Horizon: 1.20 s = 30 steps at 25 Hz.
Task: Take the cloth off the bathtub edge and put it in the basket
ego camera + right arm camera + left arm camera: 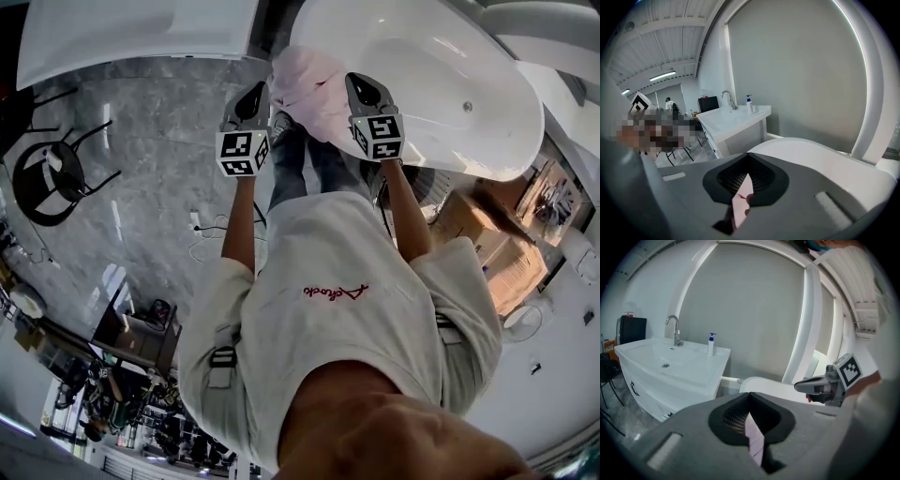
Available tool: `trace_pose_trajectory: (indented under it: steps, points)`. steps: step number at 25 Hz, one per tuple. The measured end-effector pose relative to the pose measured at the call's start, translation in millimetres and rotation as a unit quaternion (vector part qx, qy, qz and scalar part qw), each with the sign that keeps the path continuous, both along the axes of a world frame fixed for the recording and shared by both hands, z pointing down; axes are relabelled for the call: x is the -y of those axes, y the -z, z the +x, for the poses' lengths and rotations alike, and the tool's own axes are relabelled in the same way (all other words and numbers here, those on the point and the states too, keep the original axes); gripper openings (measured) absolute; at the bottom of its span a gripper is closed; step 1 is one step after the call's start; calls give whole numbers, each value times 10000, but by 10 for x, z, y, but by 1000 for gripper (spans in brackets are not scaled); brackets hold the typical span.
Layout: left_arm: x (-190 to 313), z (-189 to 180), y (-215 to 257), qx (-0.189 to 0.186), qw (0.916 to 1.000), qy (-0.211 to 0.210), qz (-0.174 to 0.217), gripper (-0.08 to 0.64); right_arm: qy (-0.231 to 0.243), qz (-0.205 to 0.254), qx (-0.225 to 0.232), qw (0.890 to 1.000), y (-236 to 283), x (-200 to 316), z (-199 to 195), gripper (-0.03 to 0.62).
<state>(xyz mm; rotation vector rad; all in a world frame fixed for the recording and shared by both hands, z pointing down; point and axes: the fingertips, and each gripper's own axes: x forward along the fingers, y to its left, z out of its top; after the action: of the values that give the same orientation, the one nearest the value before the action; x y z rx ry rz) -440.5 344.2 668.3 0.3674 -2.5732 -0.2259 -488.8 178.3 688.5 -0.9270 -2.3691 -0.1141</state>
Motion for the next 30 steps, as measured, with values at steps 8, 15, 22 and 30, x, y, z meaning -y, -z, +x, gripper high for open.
trace_pose_trajectory:
  steps: [8, 15, 22, 30]
  points:
    - [40, 208, -553, -471, 9987, 107, 181, 0, 37, 86, -368, 9993, -427, 1, 165, 8]
    - [106, 323, -906, -784, 9966, 75, 257, 0, 164, 209, -620, 9977, -736, -28, 292, 8]
    - [152, 345, -1222, -987, 9945, -96, 323, 0, 392, 274, -944, 9944, -1070, -132, 394, 8]
    - [417, 382, -1510, -1347, 9850, -1058, 187, 226, 1608, 417, -1479, 9750, -1359, -339, 657, 233]
